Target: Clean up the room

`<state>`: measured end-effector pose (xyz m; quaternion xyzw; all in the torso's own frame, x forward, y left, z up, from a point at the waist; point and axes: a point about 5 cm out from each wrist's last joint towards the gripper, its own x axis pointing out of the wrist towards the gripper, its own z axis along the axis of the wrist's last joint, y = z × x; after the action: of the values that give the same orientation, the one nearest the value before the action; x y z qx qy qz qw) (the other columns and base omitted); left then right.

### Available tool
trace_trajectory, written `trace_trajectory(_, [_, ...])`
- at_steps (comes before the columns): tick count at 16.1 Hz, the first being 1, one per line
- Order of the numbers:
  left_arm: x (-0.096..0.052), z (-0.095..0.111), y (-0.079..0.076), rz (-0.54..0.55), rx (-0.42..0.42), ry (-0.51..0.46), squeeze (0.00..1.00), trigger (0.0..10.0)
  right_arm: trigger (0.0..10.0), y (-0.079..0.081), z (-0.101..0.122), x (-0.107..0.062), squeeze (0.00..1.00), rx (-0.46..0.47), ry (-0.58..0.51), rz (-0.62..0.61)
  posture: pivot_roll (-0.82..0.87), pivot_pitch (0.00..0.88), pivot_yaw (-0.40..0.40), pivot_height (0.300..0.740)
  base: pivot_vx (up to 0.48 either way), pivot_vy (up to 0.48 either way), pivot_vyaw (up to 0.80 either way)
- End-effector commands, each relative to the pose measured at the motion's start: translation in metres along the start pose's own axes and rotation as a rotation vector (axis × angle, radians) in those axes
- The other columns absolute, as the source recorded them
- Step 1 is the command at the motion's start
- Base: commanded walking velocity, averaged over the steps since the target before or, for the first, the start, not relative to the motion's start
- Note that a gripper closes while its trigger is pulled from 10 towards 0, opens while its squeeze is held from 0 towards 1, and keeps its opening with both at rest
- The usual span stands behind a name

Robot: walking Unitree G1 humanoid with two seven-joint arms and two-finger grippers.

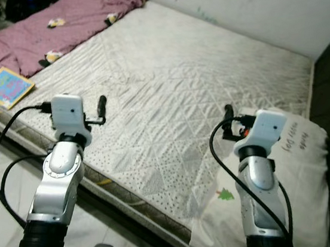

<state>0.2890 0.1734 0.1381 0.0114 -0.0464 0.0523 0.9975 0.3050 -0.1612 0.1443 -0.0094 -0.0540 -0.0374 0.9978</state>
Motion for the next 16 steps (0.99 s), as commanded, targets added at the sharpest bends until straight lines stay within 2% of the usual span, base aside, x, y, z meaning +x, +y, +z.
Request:
trace_trajectory(1, [0.0, 0.005, -0.002, -0.032, -0.006, -0.008, 0.0, 10.0, 10.0, -0.008, -0.002, -0.003, 0.0, -0.002, 0.027, -0.04, 0.01, 0.0, 0.009, 0.74, 0.0, 0.0, 0.0])
trace_trajectory(2, [-0.001, 0.005, -0.003, -0.043, -0.013, -0.003, 0.0, 10.0, 10.0, -0.01, -0.005, -0.005, 0.0, 0.0, 0.049, -0.055, 0.0, 0.0, 0.01, 0.74, 0.0, 0.0, 0.0])
trace_trajectory(7, [0.002, 0.003, 0.001, -0.044, -0.038, 0.019, 0.0, 10.0, 10.0, -0.012, -0.009, -0.013, 0.0, -0.01, 0.067, -0.046, -0.01, 0.0, 0.002, 0.74, 0.0, 0.0, -0.8])
trace_trajectory(12, [-0.004, -0.003, 0.003, -0.053, -0.027, 0.05, 0.0, 10.0, 10.0, -0.014, -0.012, -0.015, 0.0, -0.018, 0.084, -0.06, -0.01, 0.0, 0.016, 0.74, 0.0, 0.0, -0.8])
trace_trajectory(14, [-0.008, -0.004, 0.003, -0.058, -0.027, 0.057, 0.0, 10.0, 10.0, -0.016, -0.018, -0.02, 0.0, 0.007, 0.111, -0.078, 0.01, 0.0, 0.008, 0.74, 0.0, 0.0, -0.8])
trace_trajectory(16, [-0.013, -0.005, 0.006, -0.053, -0.026, 0.062, 0.0, 10.0, 10.0, -0.011, -0.022, -0.023, 0.0, 0.034, 0.145, -0.066, 0.03, 0.0, -0.024, 0.74, 0.0, 0.0, 0.0])
